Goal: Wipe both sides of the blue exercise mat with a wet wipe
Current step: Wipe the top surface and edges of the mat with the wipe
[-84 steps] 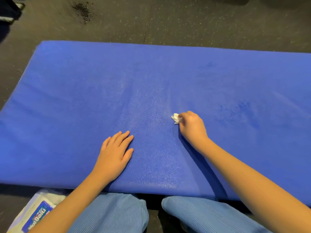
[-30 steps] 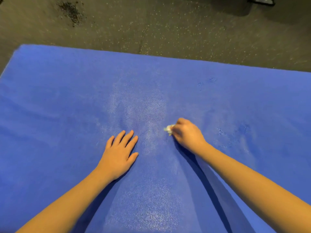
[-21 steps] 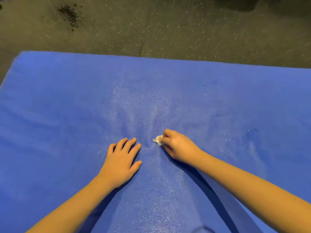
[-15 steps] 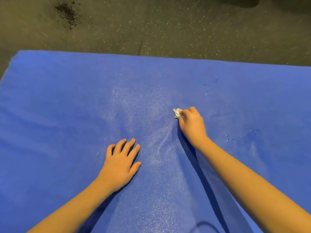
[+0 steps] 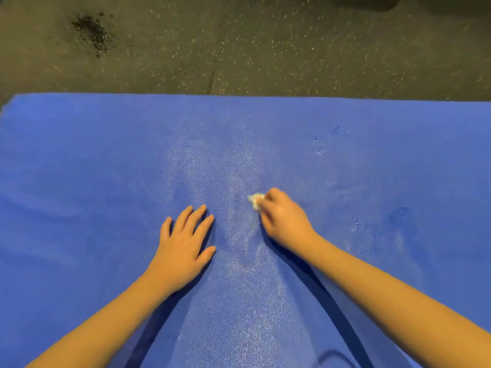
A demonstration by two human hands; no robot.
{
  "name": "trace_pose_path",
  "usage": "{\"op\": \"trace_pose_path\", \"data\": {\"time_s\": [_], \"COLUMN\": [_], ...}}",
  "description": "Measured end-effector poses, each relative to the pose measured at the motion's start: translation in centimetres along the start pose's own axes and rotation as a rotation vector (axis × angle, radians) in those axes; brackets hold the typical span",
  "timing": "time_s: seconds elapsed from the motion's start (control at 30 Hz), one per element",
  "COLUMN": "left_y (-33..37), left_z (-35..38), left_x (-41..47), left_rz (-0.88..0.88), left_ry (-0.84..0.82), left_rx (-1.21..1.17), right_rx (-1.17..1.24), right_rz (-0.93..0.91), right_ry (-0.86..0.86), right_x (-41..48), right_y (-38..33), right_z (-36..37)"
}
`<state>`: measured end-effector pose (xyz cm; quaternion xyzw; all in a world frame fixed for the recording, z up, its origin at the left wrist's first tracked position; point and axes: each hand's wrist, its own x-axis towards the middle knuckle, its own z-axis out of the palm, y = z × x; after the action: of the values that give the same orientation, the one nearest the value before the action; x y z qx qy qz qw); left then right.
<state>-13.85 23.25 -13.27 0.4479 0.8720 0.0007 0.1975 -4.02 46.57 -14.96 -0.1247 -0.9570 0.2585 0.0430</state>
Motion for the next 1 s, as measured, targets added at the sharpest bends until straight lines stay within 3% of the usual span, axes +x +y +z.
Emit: {"op": "trace_pose_path", "data": {"time_s": [0.07,0.1,0.13,0.23,0.27,0.3,0.4,0.47,0.6,0.63,0.7,0.77,0.83,0.9,1.0], "left_y": [-0.4,-0.4,-0.4,-0.1,-0.2,-0.4,-0.6,-0.2,0.2,0.2,0.2,0.0,-0.2,-0.3,0.5], "left_z": [0.0,0.1,0.1,0.0,-0.3,-0.7,-2.4,-4.0,-6.4,-6.9,-7.5,-7.3,-6.8,-6.0,-3.8], "left_x": [1.1,1.3,1.4,1.4,1.5,1.8,2.8,3.7,5.7,6.5,7.9,9.3,10.5,11.3,11.6], "left_rz": [-0.023,-0.026,-0.030,-0.027,-0.013,0.004,0.068,0.102,0.108,0.100,0.056,0.036,0.020,-0.037,-0.138], "left_ry": [-0.063,-0.078,-0.084,-0.098,-0.106,-0.131,-0.217,-0.285,-0.487,-0.491,-0.438,-0.271,-0.116,-0.046,0.112], "left_rx": [0.026,0.049,0.074,0.114,0.135,0.161,0.225,0.218,0.249,0.223,0.166,0.113,0.052,-0.020,-0.068], "right_rx": [-0.059,-0.092,-0.121,-0.109,-0.072,-0.026,0.015,-0.057,-0.007,0.009,0.027,0.050,0.031,-0.024,-0.025], "right_rz": [-0.204,-0.206,-0.135,0.312,0.369,0.337,-0.089,-0.194,0.228,0.244,0.099,-0.125,-0.220,-0.188,0.112], "right_ry": [-0.103,-0.094,-0.040,0.146,0.159,0.146,0.017,-0.041,0.257,0.291,0.223,0.091,-0.051,-0.006,0.251], "right_x": [-0.4,0.4,1.5,4.6,4.9,4.9,3.6,4.4,7.6,7.9,7.3,5.7,5.2,6.6,9.7], "right_y": [0.6,1.3,2.2,4.5,4.3,3.6,1.4,2.7,5.5,5.2,3.8,2.8,3.1,4.4,6.3], "right_z": [-0.5,-1.0,-1.6,-2.4,-2.1,-1.8,-0.8,-1.5,-1.8,-1.3,-0.2,0.0,-0.9,-1.6,-2.4]}}
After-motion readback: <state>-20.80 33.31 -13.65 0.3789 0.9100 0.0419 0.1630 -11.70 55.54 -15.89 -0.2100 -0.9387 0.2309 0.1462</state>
